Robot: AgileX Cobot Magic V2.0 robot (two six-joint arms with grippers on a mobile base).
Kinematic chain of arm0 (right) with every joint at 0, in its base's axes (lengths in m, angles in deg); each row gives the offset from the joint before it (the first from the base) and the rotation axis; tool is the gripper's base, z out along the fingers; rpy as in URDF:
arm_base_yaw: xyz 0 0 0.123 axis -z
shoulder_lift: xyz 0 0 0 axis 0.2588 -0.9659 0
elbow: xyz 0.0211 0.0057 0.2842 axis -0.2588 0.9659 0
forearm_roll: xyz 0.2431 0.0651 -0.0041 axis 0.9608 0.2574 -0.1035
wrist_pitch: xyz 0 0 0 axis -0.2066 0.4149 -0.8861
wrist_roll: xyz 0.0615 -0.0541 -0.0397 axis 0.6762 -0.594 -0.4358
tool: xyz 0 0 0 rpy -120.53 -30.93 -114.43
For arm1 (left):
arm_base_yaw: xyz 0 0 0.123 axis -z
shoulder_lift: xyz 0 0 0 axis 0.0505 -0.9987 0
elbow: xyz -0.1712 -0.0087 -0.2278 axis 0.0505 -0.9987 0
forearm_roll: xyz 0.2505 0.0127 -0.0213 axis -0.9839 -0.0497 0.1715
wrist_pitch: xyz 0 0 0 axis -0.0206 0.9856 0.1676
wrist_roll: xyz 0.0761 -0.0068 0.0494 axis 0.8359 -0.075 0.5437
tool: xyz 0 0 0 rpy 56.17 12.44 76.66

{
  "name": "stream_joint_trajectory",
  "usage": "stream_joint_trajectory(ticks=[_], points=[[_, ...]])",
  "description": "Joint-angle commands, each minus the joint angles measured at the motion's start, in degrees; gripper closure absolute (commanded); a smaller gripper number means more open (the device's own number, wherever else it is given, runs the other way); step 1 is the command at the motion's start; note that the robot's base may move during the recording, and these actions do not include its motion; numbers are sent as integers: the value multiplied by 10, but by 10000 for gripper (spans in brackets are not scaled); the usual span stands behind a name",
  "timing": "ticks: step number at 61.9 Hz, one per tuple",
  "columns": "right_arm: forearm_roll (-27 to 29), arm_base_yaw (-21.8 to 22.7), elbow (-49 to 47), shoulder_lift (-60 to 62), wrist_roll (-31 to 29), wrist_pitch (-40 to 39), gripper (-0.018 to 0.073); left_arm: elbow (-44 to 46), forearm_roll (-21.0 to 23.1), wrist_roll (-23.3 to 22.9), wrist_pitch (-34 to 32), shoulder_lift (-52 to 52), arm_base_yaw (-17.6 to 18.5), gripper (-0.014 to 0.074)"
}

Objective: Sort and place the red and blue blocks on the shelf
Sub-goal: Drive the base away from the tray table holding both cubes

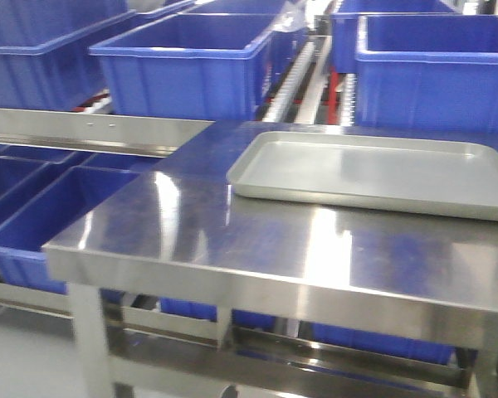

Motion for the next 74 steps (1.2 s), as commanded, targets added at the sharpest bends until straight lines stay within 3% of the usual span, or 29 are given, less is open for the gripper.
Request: stream_joint_trajectory(ticks=[1,74], points=[[-5,2,-16,2,-4,-52,508,17,0,-6,-46,1,-1,472],[-5,2,-16,2,-4,-52,508,17,0,-6,-46,1,-1,472]])
